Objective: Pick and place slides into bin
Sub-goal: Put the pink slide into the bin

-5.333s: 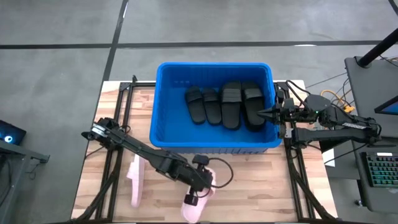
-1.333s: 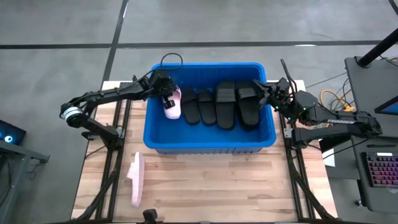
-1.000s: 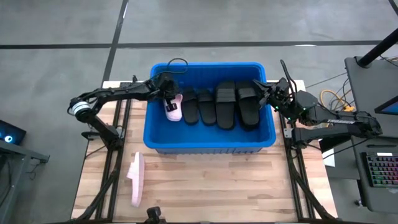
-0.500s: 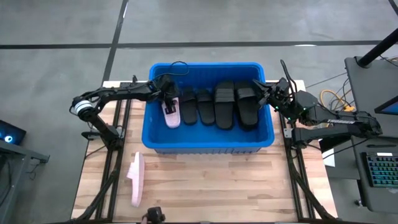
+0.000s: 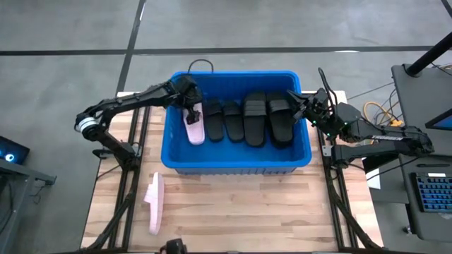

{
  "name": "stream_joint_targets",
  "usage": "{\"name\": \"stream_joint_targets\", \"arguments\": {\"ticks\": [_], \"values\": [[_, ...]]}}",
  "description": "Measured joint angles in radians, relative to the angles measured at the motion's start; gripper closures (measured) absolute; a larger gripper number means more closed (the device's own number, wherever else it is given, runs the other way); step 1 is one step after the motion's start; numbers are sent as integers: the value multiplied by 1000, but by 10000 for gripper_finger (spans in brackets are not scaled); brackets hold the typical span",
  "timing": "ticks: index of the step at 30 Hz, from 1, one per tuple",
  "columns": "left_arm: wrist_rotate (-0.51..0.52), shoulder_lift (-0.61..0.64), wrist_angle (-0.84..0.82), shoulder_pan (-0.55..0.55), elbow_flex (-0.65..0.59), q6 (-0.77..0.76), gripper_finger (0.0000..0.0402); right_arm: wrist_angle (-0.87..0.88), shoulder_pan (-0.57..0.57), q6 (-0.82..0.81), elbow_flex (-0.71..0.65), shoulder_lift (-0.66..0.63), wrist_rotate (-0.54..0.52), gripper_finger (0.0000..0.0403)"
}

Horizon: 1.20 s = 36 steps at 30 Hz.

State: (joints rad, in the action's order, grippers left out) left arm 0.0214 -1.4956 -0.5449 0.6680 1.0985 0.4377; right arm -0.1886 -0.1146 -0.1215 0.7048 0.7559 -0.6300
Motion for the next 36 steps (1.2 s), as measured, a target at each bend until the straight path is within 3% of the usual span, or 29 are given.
{"name": "stream_joint_targets", "arguments": {"ticks": [4,9,12,17,24,36], "values": [[-195,45,-20,-2,45,-131,84,-1,0,1,0,0,0,390],[-538,118,-27,-5,69,-297,84,-2,0,-14,0,0,0,390],[-639,187,-53,-29,90,-387,84,-2,0,-13,0,0,0,390],[-642,347,-125,-120,128,-545,84,-2,0,17,0,0,0,390],[-461,529,-188,-280,164,-910,84,-2,-2,50,0,0,0,390],[-377,616,-286,-534,133,-1496,85,25,-2,-1,0,0,8,390]]}}
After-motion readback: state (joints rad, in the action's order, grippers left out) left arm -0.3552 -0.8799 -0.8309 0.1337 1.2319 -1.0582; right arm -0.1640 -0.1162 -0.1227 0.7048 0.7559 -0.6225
